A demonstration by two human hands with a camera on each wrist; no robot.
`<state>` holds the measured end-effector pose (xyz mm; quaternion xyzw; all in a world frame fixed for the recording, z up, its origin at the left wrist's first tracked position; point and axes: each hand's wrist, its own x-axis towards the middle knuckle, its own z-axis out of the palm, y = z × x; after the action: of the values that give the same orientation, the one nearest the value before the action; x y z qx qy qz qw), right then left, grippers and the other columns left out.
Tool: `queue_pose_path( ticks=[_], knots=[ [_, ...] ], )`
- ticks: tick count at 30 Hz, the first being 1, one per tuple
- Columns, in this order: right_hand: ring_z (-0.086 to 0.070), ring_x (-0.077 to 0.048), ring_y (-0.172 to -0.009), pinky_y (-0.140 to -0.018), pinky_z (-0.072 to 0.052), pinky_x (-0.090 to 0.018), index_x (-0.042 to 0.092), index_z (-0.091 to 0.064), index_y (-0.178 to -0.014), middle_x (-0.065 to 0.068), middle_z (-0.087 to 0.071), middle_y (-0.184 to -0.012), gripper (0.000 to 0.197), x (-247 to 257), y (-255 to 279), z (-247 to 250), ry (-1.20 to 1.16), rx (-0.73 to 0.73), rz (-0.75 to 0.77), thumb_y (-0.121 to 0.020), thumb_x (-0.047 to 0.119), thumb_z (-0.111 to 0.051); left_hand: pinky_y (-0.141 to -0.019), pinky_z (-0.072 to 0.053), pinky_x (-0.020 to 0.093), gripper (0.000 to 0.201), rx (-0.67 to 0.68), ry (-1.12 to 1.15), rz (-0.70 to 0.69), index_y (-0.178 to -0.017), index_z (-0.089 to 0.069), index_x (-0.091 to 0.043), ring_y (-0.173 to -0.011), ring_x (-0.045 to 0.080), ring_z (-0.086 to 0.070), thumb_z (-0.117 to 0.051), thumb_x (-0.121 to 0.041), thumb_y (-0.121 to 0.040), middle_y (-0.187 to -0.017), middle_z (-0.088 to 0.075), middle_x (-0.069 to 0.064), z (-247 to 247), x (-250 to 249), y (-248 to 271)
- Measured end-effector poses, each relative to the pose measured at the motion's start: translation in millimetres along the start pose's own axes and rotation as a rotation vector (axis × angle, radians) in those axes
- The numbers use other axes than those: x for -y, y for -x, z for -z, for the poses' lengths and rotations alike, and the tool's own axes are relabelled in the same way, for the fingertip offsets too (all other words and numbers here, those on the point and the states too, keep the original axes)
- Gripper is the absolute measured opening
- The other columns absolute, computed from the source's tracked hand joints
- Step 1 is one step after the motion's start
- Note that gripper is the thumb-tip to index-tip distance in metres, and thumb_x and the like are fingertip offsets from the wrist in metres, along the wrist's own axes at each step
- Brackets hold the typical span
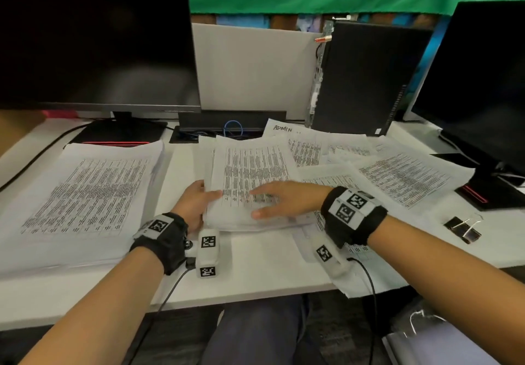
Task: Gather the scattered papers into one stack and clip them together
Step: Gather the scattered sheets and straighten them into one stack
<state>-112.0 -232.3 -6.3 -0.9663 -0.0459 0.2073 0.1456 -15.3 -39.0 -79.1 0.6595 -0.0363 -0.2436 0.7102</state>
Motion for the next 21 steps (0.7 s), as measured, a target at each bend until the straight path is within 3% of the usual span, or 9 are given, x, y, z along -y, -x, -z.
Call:
queue_pose_path(
  ticks=[3, 6, 8, 10, 12, 14, 17, 19, 21],
  knots=[
    [-0.051, -0.024, -0.118, -0.098, -0.047, -0.036, 0.008, -0.043, -0.139, -0.008, -0.046, -0.138, 0.056, -12, 16, 17, 0.103, -0.193, -0.245, -0.093, 0.036, -0.057, -0.081, -0.053, 0.039, 0.034, -0.041, -0.014, -0.032, -0.125, -0.051, -0.001, -0.098, 0.029, -0.063, -0.048, 0.007, -0.092, -0.115, -0.064, 0.015, 2, 2, 0],
    [-0.056, -0.027, -0.116, -0.088, -0.048, -0.032, 0.004, -0.038, -0.143, -0.011, -0.051, -0.138, 0.069, -27, 29, 16, 0.215, 0.028, -0.462, -0.089, 0.042, -0.060, -0.055, -0.054, 0.029, 0.027, -0.084, 0.108, -0.024, -0.121, -0.052, -0.007, -0.084, 0.022, -0.063, -0.045, 0.002, -0.096, -0.098, -0.065, 0.008, 7, 4, 0],
    [-0.054, -0.028, -0.121, -0.090, -0.048, -0.034, 0.009, -0.032, -0.149, -0.010, -0.046, -0.146, 0.089, -34, 34, 3, 0.126, 0.140, -0.500, -0.084, 0.063, -0.059, -0.058, -0.052, 0.031, 0.027, -0.098, 0.171, -0.017, -0.123, -0.052, -0.010, -0.085, 0.021, -0.063, -0.045, -0.002, -0.097, -0.100, -0.065, 0.007, 12, 6, -3],
    [-0.045, -0.030, -0.132, -0.091, -0.048, -0.033, 0.010, -0.020, -0.154, -0.012, -0.030, -0.156, 0.093, -32, 35, -13, 0.089, 0.132, -0.512, -0.087, 0.067, -0.051, -0.065, -0.049, 0.033, 0.032, -0.111, 0.203, -0.011, -0.127, -0.051, -0.009, -0.088, 0.021, -0.063, -0.046, -0.003, -0.097, -0.105, -0.065, 0.007, 15, 8, -7],
    [-0.043, -0.032, -0.133, -0.070, -0.046, -0.027, 0.005, -0.016, -0.153, -0.016, -0.024, -0.156, 0.084, -30, 31, -26, 0.061, 0.039, -0.512, -0.093, 0.054, -0.049, -0.067, -0.049, 0.034, 0.032, -0.126, 0.217, -0.003, -0.128, -0.050, -0.009, -0.089, 0.022, -0.062, -0.047, -0.003, -0.096, -0.110, -0.064, 0.009, 15, 7, -6],
    [-0.058, -0.031, -0.113, -0.053, -0.043, -0.022, -0.001, -0.032, -0.144, -0.018, -0.043, -0.142, 0.066, -31, 23, -32, -0.023, -0.007, -0.527, -0.092, 0.031, -0.056, -0.069, -0.049, 0.036, 0.033, -0.120, 0.251, 0.001, -0.128, -0.051, -0.009, -0.091, 0.024, -0.062, -0.046, -0.003, -0.096, -0.109, -0.065, 0.009, 14, 6, -2],
    [-0.065, -0.021, -0.062, -0.040, -0.048, -0.019, 0.001, -0.058, -0.089, -0.013, -0.066, -0.083, 0.008, -36, 19, -18, -0.173, -0.038, -0.472, -0.086, 0.004, -0.051, -0.064, -0.049, 0.033, 0.026, -0.121, 0.239, 0.024, -0.117, -0.056, -0.008, -0.080, 0.026, -0.062, -0.046, -0.008, -0.093, -0.099, -0.065, 0.013, 9, 1, 9],
    [-0.063, -0.020, -0.053, -0.051, -0.055, -0.025, 0.000, -0.056, -0.081, -0.012, -0.064, -0.071, 0.011, -38, 25, 11, -0.303, -0.138, -0.459, -0.088, 0.001, -0.048, -0.056, -0.045, 0.027, 0.023, -0.150, 0.141, 0.034, -0.110, -0.055, -0.007, -0.070, 0.026, -0.058, -0.046, -0.011, -0.090, -0.091, -0.060, 0.014, 5, 1, 9],
    [-0.066, -0.023, -0.064, -0.065, -0.059, -0.032, -0.003, -0.058, -0.097, -0.013, -0.066, -0.082, 0.011, -39, 31, 46, -0.431, -0.338, -0.414, -0.092, 0.002, -0.049, -0.055, -0.047, 0.026, 0.030, -0.116, 0.021, 0.035, -0.113, -0.051, -0.002, -0.072, 0.027, -0.059, -0.047, -0.009, -0.084, -0.091, -0.060, 0.013, 1, 1, 6]
  ],
)
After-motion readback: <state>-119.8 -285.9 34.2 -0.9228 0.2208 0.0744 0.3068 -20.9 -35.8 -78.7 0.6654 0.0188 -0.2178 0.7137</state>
